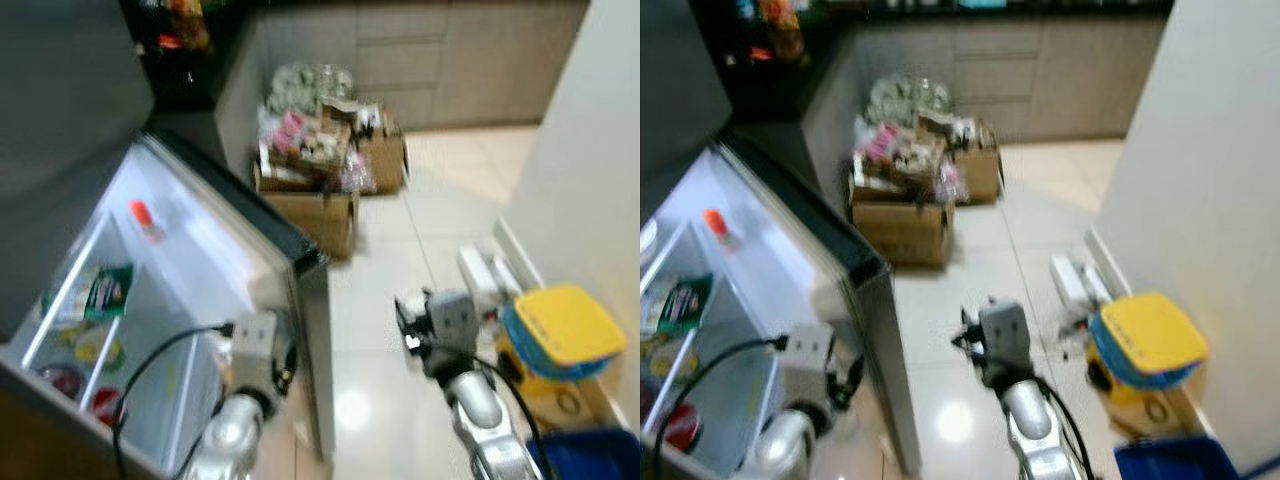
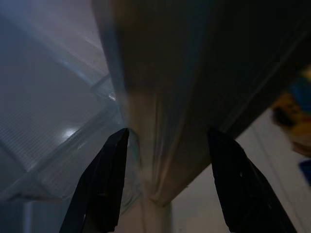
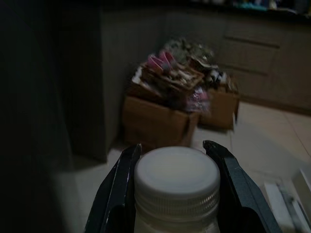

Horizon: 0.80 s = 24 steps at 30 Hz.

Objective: Restocking fridge

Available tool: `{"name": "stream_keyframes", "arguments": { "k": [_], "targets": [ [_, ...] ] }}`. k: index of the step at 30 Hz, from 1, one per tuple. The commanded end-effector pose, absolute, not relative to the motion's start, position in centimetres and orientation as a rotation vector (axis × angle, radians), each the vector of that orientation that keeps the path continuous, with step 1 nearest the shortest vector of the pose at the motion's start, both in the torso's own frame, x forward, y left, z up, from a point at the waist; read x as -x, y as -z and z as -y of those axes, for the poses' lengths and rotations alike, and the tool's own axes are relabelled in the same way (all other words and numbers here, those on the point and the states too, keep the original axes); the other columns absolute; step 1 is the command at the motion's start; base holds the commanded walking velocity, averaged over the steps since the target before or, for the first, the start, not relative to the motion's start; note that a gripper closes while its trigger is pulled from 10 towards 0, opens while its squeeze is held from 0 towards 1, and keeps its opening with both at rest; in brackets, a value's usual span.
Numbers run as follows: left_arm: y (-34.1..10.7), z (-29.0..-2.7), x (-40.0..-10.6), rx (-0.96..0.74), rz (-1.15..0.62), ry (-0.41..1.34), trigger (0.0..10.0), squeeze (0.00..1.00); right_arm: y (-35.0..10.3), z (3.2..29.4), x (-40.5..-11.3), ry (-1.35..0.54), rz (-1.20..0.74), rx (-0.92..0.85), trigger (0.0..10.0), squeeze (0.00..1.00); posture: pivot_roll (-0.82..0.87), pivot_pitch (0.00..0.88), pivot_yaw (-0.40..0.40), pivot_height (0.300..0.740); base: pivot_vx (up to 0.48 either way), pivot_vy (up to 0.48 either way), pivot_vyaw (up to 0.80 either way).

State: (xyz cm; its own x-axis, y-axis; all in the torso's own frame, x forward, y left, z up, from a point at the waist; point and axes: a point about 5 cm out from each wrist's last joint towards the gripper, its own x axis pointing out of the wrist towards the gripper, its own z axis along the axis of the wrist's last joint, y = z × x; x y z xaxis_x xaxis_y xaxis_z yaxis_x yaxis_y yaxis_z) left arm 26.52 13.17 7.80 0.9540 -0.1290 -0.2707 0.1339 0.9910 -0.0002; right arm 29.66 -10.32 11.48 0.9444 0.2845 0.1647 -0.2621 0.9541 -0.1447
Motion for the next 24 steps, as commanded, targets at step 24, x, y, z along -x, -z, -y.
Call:
{"name": "stream_keyframes", "arguments": {
  "k": [24],
  "targets": [
    [-11.5,-7.7,-30.6,0.105,-0.17,0.289,10.0,0.0,-11.4,10.4,-29.2,-0.28,0.188,0.132,10.0,0.0,-0.1,0.116,0.036,0.74,0.0,0.0,0.0]
  ]
}}
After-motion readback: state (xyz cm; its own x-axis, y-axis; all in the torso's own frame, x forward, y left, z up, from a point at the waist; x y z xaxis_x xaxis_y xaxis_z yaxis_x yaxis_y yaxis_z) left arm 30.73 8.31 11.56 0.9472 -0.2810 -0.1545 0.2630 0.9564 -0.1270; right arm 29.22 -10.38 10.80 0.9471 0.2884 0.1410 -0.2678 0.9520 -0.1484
